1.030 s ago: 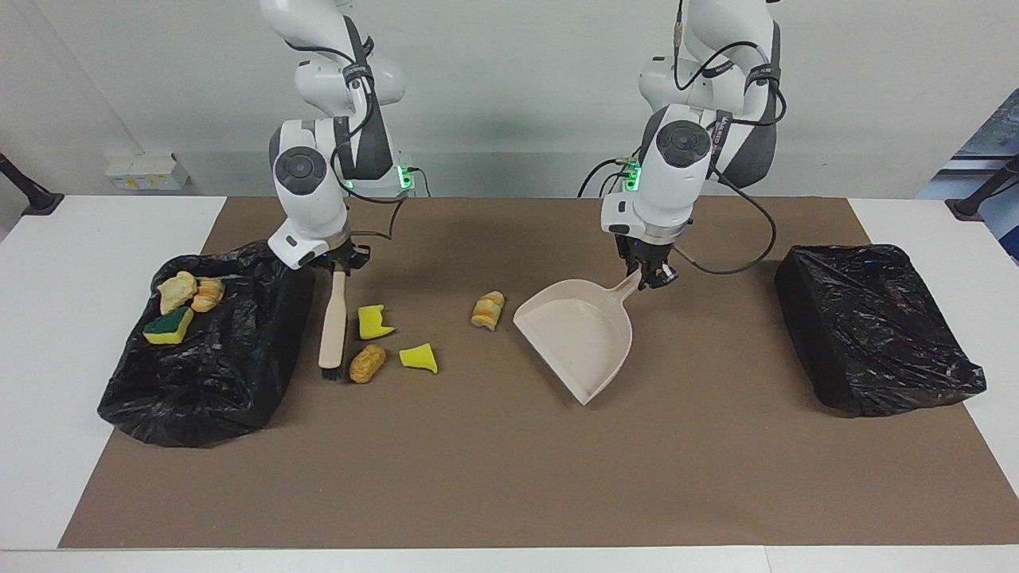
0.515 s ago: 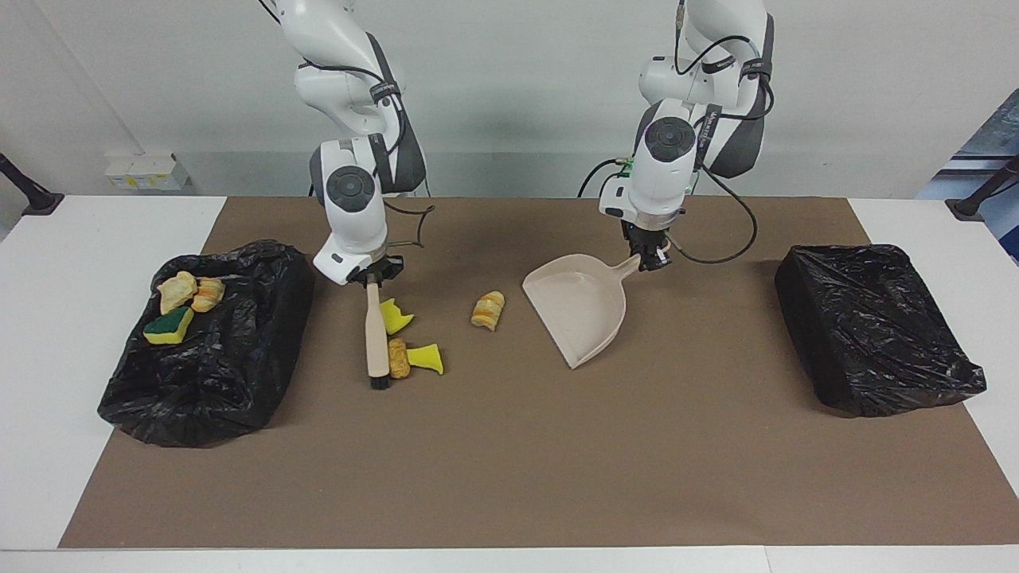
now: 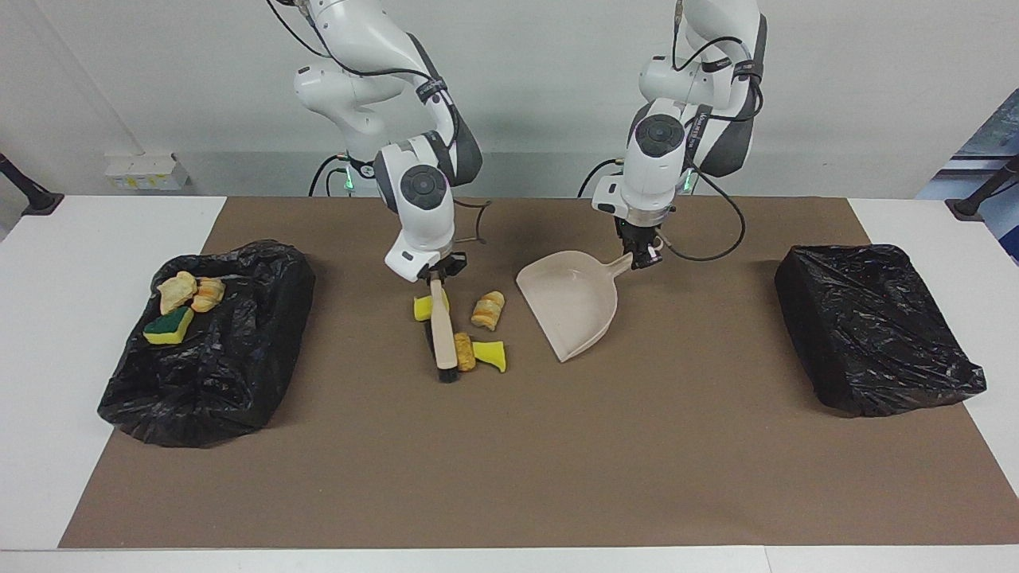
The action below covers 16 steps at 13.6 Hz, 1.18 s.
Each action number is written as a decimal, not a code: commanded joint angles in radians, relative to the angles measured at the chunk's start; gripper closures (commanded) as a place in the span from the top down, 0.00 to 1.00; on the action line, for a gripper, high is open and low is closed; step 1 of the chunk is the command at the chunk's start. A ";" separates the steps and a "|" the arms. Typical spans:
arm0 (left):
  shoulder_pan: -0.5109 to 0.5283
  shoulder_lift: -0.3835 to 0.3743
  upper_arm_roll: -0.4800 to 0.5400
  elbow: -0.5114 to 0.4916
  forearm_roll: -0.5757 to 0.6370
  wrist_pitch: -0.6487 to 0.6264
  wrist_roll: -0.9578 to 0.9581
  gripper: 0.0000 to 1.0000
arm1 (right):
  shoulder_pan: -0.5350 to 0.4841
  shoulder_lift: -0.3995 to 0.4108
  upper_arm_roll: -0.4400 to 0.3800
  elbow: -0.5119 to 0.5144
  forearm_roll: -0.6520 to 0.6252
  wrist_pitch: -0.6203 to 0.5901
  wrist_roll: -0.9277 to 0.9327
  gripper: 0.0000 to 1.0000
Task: Sweep and dump trash in bin
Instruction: 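Sweep the brush with the right gripper toward the bread and sponge pieces, then sweep the pieces into the dustpan held by the left gripper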
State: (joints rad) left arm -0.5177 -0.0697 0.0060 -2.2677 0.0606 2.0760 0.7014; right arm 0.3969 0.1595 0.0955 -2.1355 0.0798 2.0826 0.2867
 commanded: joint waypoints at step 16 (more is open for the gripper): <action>-0.002 -0.010 0.006 -0.039 0.019 0.096 0.004 0.00 | -0.124 -0.074 0.095 0.223 0.074 -0.415 -0.070 0.00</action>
State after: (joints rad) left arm -0.5177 -0.0674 0.0081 -2.2856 0.0622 2.1418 0.7078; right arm 0.3091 0.0893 0.1818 -1.9129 0.2165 1.7006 0.2312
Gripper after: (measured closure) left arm 0.687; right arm 0.744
